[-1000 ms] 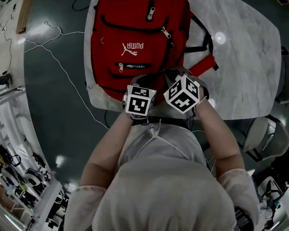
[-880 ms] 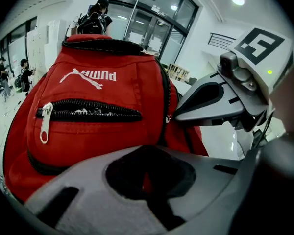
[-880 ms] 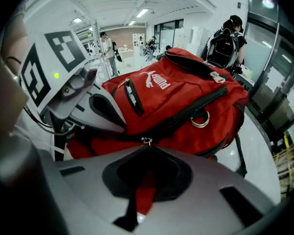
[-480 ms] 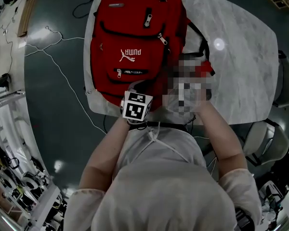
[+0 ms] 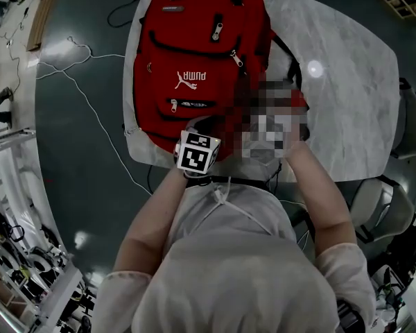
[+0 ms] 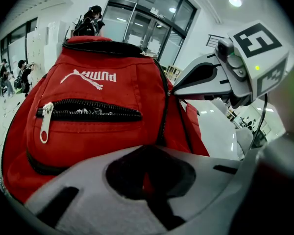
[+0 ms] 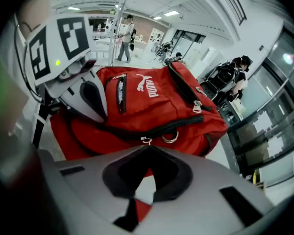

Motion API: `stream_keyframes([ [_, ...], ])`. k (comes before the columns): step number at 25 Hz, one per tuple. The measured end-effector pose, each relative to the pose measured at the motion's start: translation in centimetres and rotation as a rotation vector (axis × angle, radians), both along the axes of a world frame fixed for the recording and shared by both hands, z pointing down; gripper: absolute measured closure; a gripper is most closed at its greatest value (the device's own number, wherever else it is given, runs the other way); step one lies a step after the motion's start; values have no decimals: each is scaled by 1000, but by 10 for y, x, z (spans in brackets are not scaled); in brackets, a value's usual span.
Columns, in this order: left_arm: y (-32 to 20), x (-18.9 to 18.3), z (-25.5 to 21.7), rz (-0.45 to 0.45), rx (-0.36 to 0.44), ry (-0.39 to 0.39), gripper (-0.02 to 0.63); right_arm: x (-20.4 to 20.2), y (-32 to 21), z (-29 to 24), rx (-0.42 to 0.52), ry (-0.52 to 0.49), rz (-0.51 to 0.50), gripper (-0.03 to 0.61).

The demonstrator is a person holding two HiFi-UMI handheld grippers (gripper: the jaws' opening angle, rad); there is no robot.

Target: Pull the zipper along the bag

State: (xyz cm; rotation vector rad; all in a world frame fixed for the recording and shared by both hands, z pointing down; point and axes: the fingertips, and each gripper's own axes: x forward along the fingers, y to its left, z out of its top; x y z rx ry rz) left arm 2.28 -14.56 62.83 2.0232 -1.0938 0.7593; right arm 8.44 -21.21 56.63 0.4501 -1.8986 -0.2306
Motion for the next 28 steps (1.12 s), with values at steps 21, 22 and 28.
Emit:
stream_keyframes([
  [21, -1, 0, 4, 2, -8, 1, 594, 3, -62, -39, 2, -29, 85, 552],
  [22, 0, 0, 4, 1, -11, 3, 594, 3, -65, -40, 5, -27, 85, 552],
  [28, 0, 0, 6, 1, -15, 11, 594, 4, -89, -52, 8, -35, 111, 552],
])
